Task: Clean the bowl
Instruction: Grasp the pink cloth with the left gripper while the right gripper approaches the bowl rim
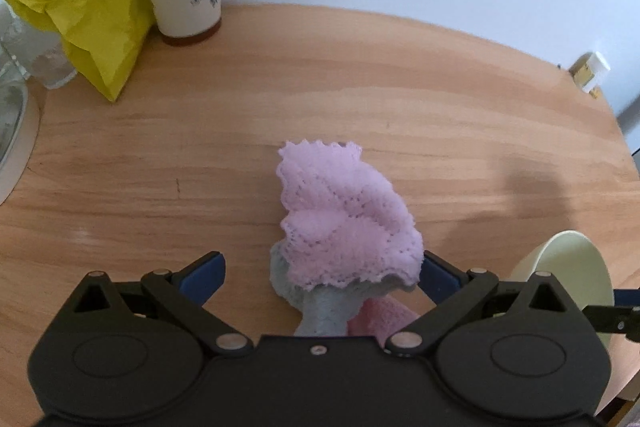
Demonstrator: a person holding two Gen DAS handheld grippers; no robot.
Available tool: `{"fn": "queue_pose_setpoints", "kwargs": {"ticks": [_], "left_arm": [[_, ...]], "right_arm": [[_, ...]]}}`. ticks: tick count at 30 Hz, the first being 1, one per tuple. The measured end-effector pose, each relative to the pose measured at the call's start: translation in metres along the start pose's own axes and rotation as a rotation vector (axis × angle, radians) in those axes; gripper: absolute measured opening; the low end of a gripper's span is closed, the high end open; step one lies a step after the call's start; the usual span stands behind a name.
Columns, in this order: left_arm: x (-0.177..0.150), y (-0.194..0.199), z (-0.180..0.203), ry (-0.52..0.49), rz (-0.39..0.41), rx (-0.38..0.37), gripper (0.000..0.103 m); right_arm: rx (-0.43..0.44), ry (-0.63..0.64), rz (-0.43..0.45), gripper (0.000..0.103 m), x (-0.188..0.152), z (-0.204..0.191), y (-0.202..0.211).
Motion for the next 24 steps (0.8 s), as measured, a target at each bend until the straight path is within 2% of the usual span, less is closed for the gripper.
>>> {"fn": "queue_pose_setpoints", "kwargs": {"ticks": [5, 8, 9, 11, 13, 15, 20, 22, 24], "left_arm": [[0.002, 0.000, 0.009, -0.073, 0.017, -0.059, 0.101], [0.002, -0.003, 0.011, -0.084, 0.010, -0.086, 0.087], [0.002, -0.004, 0.012, -0.092, 0.004, -0.087, 0.080], [0.001, -0.007, 0.013, -0.113, 0.000, -0.073, 0.075], [0.000, -0.008, 0.014, -0.136, 0.001, -0.067, 0.066], [0.000, -0.007, 0.013, -0.146, 0.001, -0.060, 0.061], [0.002, -0.006, 0.012, -0.152, -0.011, -0.077, 0.058], [0.001, -0.006, 0.012, -0.175, -0.015, -0.078, 0.048], [0.001, -0.008, 0.012, -0.193, -0.022, -0.065, 0.043]], "right_arm": [[-0.008, -0.014, -0.005, 0.043, 0.001, 0.002, 0.000], [-0.013, -0.005, -0.014, 0.043, 0.000, 0.001, -0.003], [-0.010, -0.005, -0.017, 0.043, 0.000, 0.001, -0.004], [0.010, -0.007, -0.025, 0.043, 0.000, 0.002, -0.006], [0.026, -0.017, -0.037, 0.043, 0.002, 0.005, -0.009], [0.042, -0.031, -0.046, 0.043, 0.003, 0.007, -0.012], [0.076, -0.069, -0.066, 0.043, 0.007, 0.011, -0.018], [0.077, -0.076, -0.065, 0.043, 0.008, 0.011, -0.019], [0.084, -0.085, -0.067, 0.043, 0.010, 0.012, -0.019]]}}
Point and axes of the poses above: each gripper's, at about its wrist camera, not at the fingertips, and y roughly against the way its jaws point, z to its right, x to its top, the point moved 6 cm from there along -y, roughly the way its jaws point, and after that the axes turned 10 degrees about -z, right-handed, at the moved point
